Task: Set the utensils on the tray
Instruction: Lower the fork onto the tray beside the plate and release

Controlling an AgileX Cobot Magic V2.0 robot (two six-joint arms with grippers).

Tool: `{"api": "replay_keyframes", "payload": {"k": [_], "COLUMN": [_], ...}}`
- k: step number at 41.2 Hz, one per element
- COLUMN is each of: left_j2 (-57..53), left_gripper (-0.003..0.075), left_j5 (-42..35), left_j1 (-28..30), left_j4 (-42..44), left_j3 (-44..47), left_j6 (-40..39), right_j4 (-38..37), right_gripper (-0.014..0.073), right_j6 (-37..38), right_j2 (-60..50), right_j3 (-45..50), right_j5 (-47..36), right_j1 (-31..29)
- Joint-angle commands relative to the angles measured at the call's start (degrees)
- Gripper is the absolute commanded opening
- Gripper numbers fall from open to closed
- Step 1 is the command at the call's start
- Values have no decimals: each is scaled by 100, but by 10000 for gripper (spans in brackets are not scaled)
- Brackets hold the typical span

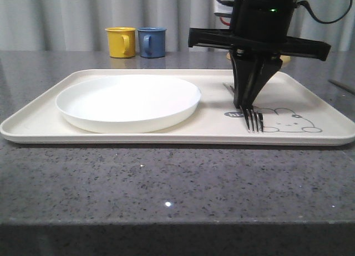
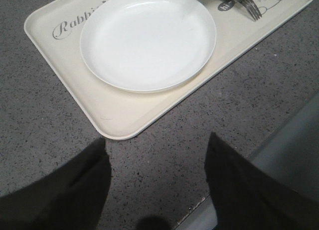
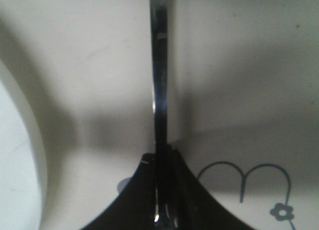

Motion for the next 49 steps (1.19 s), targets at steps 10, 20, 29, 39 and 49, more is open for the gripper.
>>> {"api": "replay_keyframes", "payload": {"k": [10, 20, 29, 39, 49], "left_j2": [-5, -5, -5, -5, -5], "left_gripper": [410, 410, 410, 410, 410], "left_j5": [-394, -394, -394, -394, -394], "left_j1": [-55, -55, -55, -55, -55], "left_j4": [4, 4, 4, 4, 4], "left_j3": [-156, -156, -156, -156, -156], "left_j6": [-46, -46, -46, -46, -46], "right_j4": [-69, -738, -1121, -967, -973], "right_gripper": [258, 256, 256, 256, 256], "right_j6": [-12, -923, -1454, -2318, -2474], "right_j2": [-454, -1190, -1746, -1740, -1358], "right_j3": [-195, -189, 138, 660, 756], "right_j5": [-215, 288, 551, 676, 471], "right_j1": [1, -15, -728, -1899, -2385]}}
